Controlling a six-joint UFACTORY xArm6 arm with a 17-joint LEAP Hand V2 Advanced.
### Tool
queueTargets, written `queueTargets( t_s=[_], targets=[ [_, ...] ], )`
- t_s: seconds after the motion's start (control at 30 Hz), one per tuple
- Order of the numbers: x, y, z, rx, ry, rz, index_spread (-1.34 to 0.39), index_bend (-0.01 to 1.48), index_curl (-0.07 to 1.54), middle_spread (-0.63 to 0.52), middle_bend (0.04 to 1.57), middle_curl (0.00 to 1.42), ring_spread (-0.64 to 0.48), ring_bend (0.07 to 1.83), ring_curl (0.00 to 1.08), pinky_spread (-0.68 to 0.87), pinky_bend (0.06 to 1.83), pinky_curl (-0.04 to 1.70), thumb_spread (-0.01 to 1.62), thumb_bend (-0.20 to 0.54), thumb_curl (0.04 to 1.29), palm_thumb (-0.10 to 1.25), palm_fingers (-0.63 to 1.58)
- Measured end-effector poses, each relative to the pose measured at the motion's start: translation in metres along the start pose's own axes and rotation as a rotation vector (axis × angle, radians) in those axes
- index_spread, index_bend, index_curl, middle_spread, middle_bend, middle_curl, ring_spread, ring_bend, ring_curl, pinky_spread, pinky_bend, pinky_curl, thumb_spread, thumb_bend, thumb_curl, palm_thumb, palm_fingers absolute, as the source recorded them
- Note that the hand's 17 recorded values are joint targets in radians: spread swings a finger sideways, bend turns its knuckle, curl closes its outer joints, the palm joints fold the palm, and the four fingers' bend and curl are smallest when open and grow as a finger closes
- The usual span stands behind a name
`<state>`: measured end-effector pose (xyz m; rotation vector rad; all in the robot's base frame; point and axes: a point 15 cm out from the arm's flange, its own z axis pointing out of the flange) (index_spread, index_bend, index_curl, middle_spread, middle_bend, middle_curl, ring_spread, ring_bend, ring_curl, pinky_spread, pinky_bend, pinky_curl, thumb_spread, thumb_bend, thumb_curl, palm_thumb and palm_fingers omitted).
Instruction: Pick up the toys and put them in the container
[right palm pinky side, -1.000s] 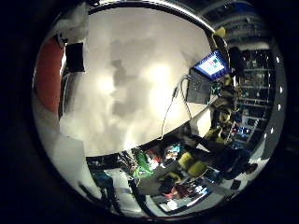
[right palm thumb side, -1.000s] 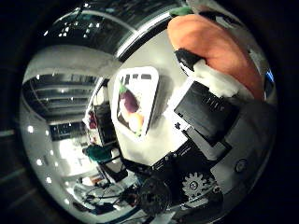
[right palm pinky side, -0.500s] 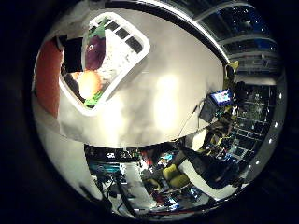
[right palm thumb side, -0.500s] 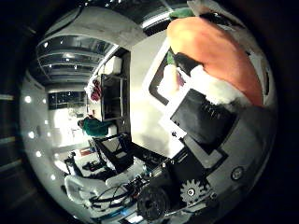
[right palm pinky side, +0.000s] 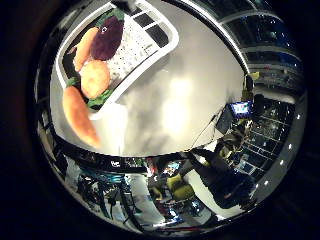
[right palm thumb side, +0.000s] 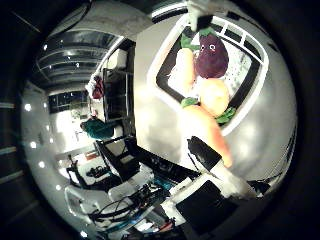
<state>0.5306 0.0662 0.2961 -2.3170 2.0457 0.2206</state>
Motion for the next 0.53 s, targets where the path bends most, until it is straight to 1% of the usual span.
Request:
queueTargets(
  t_s=[0.1,0.2,0.37,0.53],
  targets=[
    [0.012,0.013,-0.014,-0.013,-0.004,0.008,-0.49,0.18,0.33,0.08,0.17,0.26,0.24,0.3,0.18,0.44,0.42,0.43,1.03,-0.025,0.45,0.77,-0.08],
    [0.024,0.028,-0.026,-0.027,-0.007,0.011,-0.49,0.17,0.32,0.09,0.16,0.25,0.25,0.27,0.18,0.45,0.41,0.41,1.03,-0.024,0.44,0.77,-0.07],
    [0.048,0.069,-0.036,-0.075,0.009,0.033,-0.48,0.18,0.31,0.09,0.16,0.24,0.26,0.23,0.18,0.45,0.38,0.38,1.03,-0.024,0.42,0.77,-0.05],
    [0.063,0.11,-0.031,-0.113,0.04,0.056,-0.48,0.19,0.32,0.1,0.16,0.23,0.26,0.19,0.19,0.44,0.36,0.35,1.04,-0.024,0.4,0.77,-0.02]
  ],
)
